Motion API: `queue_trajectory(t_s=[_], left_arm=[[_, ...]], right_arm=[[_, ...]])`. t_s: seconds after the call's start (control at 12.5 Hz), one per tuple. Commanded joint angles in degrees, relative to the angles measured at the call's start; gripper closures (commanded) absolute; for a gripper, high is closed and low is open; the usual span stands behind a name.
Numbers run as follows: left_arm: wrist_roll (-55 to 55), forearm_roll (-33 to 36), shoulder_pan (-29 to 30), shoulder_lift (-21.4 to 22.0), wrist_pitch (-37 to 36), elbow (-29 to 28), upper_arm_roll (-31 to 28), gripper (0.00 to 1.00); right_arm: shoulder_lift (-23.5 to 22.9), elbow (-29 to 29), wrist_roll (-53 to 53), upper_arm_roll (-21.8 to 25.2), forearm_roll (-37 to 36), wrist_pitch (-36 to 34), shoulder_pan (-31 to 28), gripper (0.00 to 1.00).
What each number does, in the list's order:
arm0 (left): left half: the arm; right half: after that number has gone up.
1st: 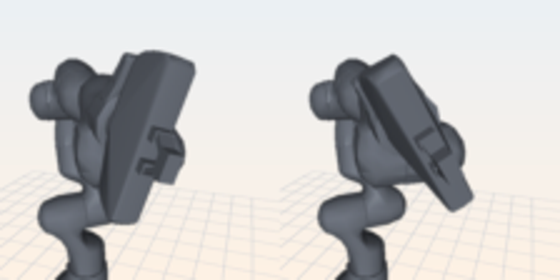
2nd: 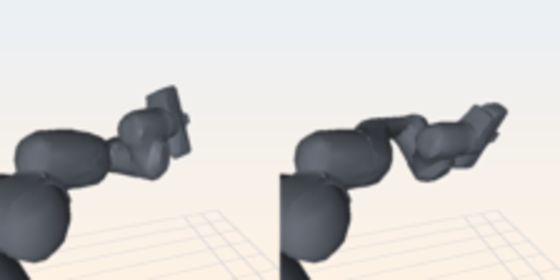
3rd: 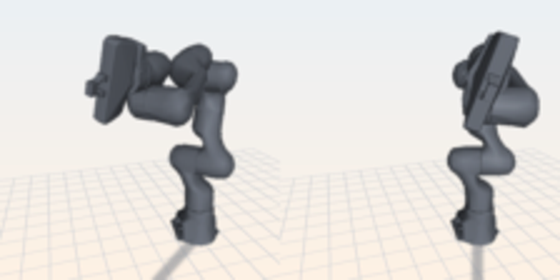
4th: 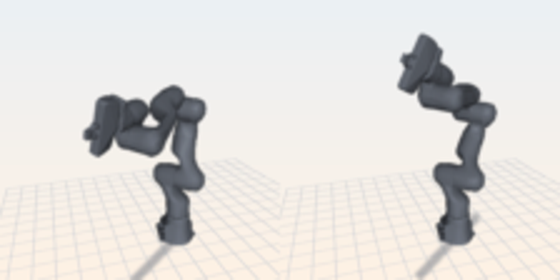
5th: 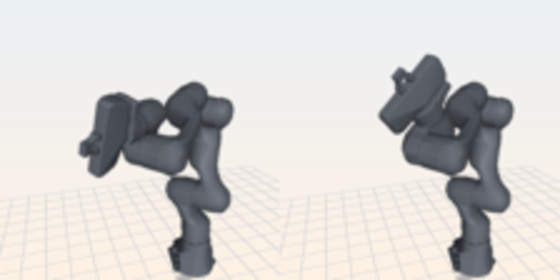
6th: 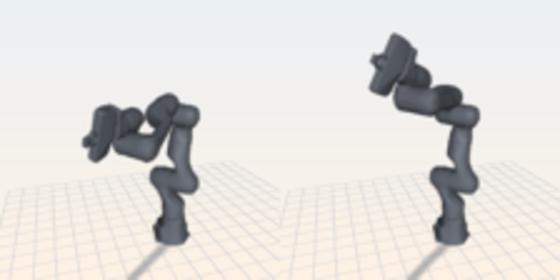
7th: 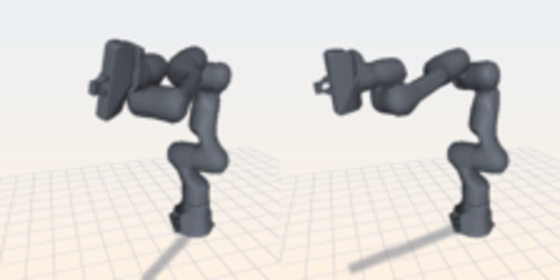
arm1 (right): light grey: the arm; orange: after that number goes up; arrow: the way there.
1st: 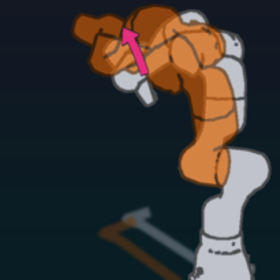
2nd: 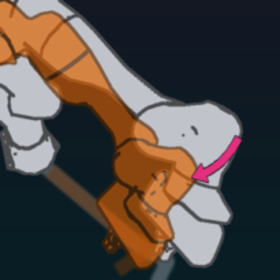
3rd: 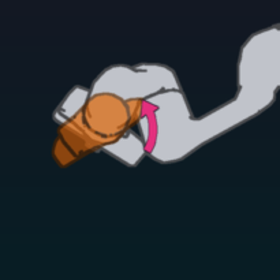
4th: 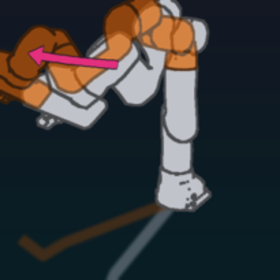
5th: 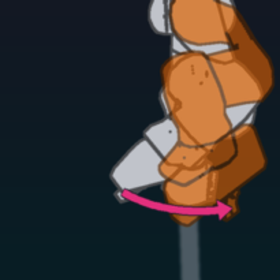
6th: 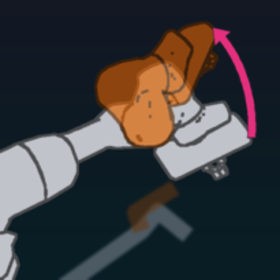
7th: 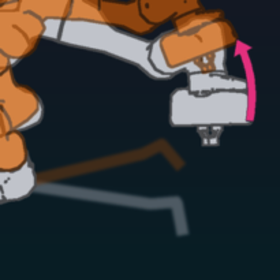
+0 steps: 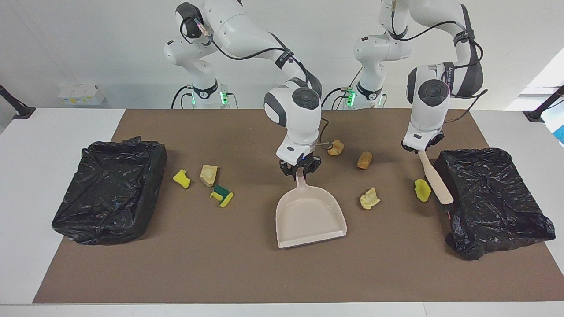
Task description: Sweep and dump trash in bin
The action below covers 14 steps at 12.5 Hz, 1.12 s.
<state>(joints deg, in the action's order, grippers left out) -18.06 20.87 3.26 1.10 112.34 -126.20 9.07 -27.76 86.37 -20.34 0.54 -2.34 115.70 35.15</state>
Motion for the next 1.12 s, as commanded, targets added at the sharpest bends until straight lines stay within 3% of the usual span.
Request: queue_trajectory(t_s=[0.0, 0.32, 0.56, 0.72, 0.88, 1.04], left_arm=[[1.62, 1.19, 1.13, -0.93, 1.21, -1.06, 0.78, 1.00], [5.05, -0.82, 0.61, -0.84, -0.02, -1.68, 1.22, 1.00], [5.05, -8.64, -4.92, -0.93, -0.02, -1.24, 1.31, 1.00], [5.05, -13.73, -8.26, -0.93, 1.12, -1.24, 1.31, 1.00], [5.75, -17.78, -11.68, -0.93, 3.05, -1.24, 1.31, 1.00], [5.67, -18.41, -15.73, -0.58, 2.45, -0.63, 1.31, 1.00]], right_arm=[[4.64, 1.69, 15.97, -0.54, 0.05, -4.68, -5.16, 1.00], [7.19, 1.95, 41.55, -0.54, 1.81, -11.01, -10.88, 1.00], [8.50, 4.75, 67.20, -0.46, 1.81, -12.96, -13.35, 1.00], [11.40, 10.80, 78.48, -0.37, 0.50, -11.47, -14.41, 1.00], [14.21, 17.04, 82.82, -0.45, -4.58, -5.26, -13.80, 1.00], [16.50, 22.50, 87.03, -0.54, -5.13, -0.06, -13.71, 1.00]])
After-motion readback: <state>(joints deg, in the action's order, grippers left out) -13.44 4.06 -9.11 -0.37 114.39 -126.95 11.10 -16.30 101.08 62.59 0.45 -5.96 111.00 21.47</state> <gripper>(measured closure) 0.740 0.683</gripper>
